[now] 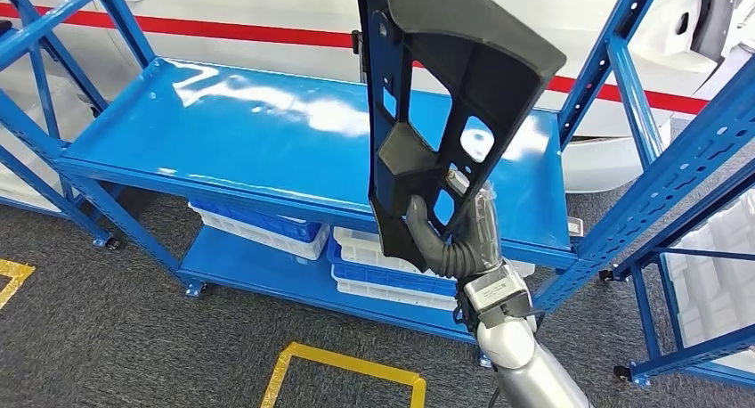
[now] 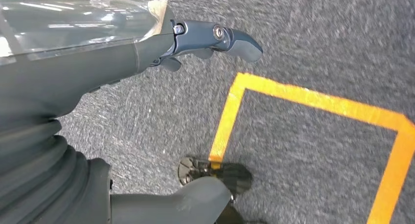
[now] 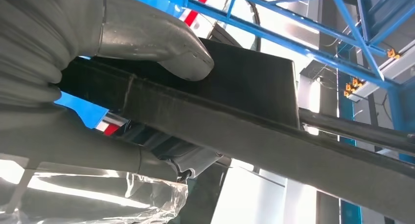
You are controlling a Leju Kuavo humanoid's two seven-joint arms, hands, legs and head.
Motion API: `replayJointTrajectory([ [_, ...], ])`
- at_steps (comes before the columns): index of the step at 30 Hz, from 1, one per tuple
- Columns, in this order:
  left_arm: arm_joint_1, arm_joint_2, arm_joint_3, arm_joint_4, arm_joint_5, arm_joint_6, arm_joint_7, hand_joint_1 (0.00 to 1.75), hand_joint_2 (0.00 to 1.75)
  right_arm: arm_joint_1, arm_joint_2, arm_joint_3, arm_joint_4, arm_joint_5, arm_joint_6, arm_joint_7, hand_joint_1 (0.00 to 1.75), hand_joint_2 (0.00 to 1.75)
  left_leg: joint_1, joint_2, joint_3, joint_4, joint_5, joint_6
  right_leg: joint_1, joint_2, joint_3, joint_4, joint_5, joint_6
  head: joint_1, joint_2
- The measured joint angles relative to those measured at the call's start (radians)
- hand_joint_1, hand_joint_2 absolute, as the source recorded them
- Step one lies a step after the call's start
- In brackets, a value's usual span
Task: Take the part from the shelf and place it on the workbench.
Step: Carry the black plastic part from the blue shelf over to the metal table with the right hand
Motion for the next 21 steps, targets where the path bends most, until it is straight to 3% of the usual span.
replayJointTrajectory([
  [2,-0.001,0.000,0.000,0.000,0.000,0.000,0.000,0.00,1.75,0.005,-0.002,0.000,0.000,0.004,-0.001,-0.004,1.75,1.75,0.003,0.005,-0.016,-0.019,0.032,0.010,0.001,-0.001,-0.022,0.037,-0.045,-0.006,0.002,0.000],
  [4,-0.001,0.000,0.000,0.000,-0.001,0.000,0.001,0.00,1.75,0.010,-0.005,-0.001,0.000,0.009,-0.002,-0.007,1.75,1.75,0.003,0.008,-0.042,-0.023,0.057,0.014,0.000,-0.001,-0.053,0.144,-0.133,-0.018,0.005,0.000],
  [5,0.000,0.000,0.000,0.000,-0.001,0.000,0.002,0.00,1.75,0.013,-0.006,-0.001,0.000,0.012,-0.003,-0.009,1.75,1.75,0.003,0.009,-0.056,-0.023,0.068,0.013,0.000,-0.001,-0.062,0.205,-0.163,-0.017,0.006,0.000],
  [6,0.000,0.000,0.000,0.000,-0.002,0.000,0.002,0.00,1.75,0.017,-0.007,-0.001,0.000,0.014,-0.003,-0.011,1.75,1.75,0.003,0.010,-0.071,-0.022,0.080,0.012,-0.001,-0.001,-0.061,0.249,-0.175,-0.011,0.007,0.000],
  [7,0.000,0.000,0.000,0.000,-0.003,-0.001,0.002,0.00,1.75,0.021,-0.008,-0.001,0.000,0.016,-0.004,-0.014,1.75,1.75,0.003,0.011,-0.086,-0.020,0.091,0.010,-0.002,-0.001,-0.047,0.263,-0.168,0.000,0.008,0.000],
  [8,0.000,-0.001,0.000,0.000,-0.004,-0.001,0.002,0.00,1.75,0.024,-0.008,-0.001,0.000,0.018,-0.004,-0.015,1.75,1.75,0.003,0.012,-0.101,-0.019,0.101,0.007,-0.003,-0.001,-0.014,0.239,-0.148,0.012,0.009,0.000],
  [10,0.000,-0.002,0.000,0.000,-0.008,-0.002,0.002,0.00,1.75,0.026,-0.009,-0.001,0.000,0.019,-0.004,-0.019,1.75,1.75,0.002,0.012,-0.126,-0.010,0.118,-0.003,-0.005,-0.002,0.093,0.104,-0.125,0.023,0.010,0.000],
  [12,0.000,-0.002,0.000,0.000,-0.009,-0.002,0.002,0.00,1.75,0.029,-0.010,-0.001,-0.001,0.021,-0.005,-0.022,1.75,1.75,0.000,0.012,-0.140,-0.001,0.131,-0.015,-0.001,-0.001,0.169,-0.015,-0.138,0.013,0.008,0.000],
  [13,0.000,-0.002,0.000,0.000,-0.010,-0.003,0.002,0.00,1.75,0.032,-0.011,-0.001,-0.001,0.022,-0.005,-0.024,1.75,1.75,-0.001,0.012,-0.143,0.001,0.138,-0.020,0.002,0.000,0.179,-0.038,-0.147,0.005,0.006,0.000],
  [15,0.002,-0.002,0.000,0.000,-0.010,-0.003,0.002,0.00,1.75,0.039,-0.012,-0.001,-0.001,0.025,-0.007,-0.028,1.75,1.75,0.003,0.010,-0.147,0.004,0.142,-0.030,0.000,-0.001,0.167,-0.040,-0.139,-0.012,0.005,0.000],
  [16,0.002,-0.002,0.000,0.000,-0.010,-0.003,0.002,0.00,1.75,0.041,-0.013,0.000,-0.001,0.026,-0.007,-0.029,1.75,1.75,0.006,0.009,-0.153,0.016,0.124,-0.035,-0.003,-0.003,0.160,-0.040,-0.131,-0.023,0.004,0.000],
  [18,0.003,-0.002,0.000,0.000,-0.010,-0.003,0.002,0.00,1.75,0.043,-0.013,0.000,-0.001,0.028,-0.008,-0.032,1.75,1.75,0.011,0.007,-0.175,0.088,0.035,-0.045,-0.006,-0.005,0.148,-0.040,-0.111,-0.045,0.003,0.000],
  [20,0.003,-0.003,0.000,0.001,-0.010,-0.003,0.002,0.00,1.75,0.046,-0.013,0.000,-0.002,0.030,-0.010,-0.035,1.75,1.75,0.015,0.004,-0.200,0.208,-0.055,-0.053,-0.002,-0.006,0.128,-0.039,-0.091,-0.053,0.002,0.000],
  [21,0.003,-0.004,0.000,0.001,-0.010,-0.003,0.002,0.00,1.75,0.049,-0.013,0.000,-0.002,0.033,-0.010,-0.036,1.75,1.75,0.017,0.004,-0.203,0.255,-0.069,-0.055,0.001,-0.006,0.115,-0.038,-0.081,-0.053,0.002,0.000],
])
